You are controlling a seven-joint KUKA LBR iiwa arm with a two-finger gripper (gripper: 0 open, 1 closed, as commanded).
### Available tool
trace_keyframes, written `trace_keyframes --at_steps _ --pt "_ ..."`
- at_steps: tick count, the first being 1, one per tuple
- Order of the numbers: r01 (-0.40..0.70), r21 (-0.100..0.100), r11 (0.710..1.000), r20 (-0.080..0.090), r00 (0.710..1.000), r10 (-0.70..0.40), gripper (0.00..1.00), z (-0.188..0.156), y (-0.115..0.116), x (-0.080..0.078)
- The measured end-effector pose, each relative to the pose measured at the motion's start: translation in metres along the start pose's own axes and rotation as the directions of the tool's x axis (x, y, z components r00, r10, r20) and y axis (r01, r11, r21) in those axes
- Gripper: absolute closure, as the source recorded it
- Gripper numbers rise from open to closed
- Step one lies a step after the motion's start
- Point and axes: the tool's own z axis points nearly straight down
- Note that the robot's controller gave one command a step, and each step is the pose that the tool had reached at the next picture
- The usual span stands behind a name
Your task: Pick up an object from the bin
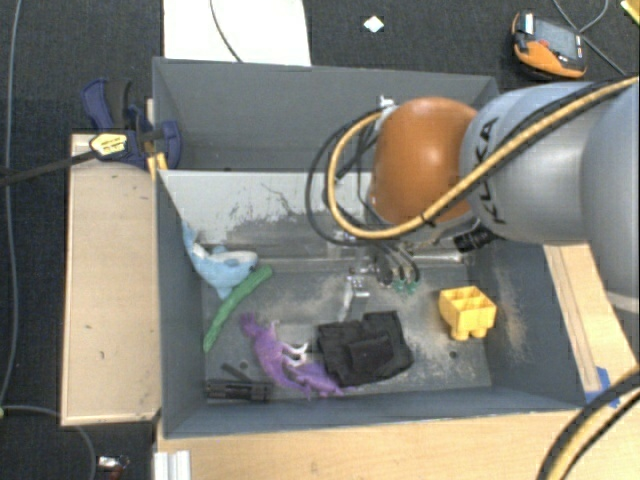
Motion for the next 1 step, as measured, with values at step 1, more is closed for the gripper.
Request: trace_keyframes --at_steps 1 --pt "-0.004 -0.001 1.0 0.008 1.0 0.004 0.0 -0.0045 -0.0005 -0.0019"
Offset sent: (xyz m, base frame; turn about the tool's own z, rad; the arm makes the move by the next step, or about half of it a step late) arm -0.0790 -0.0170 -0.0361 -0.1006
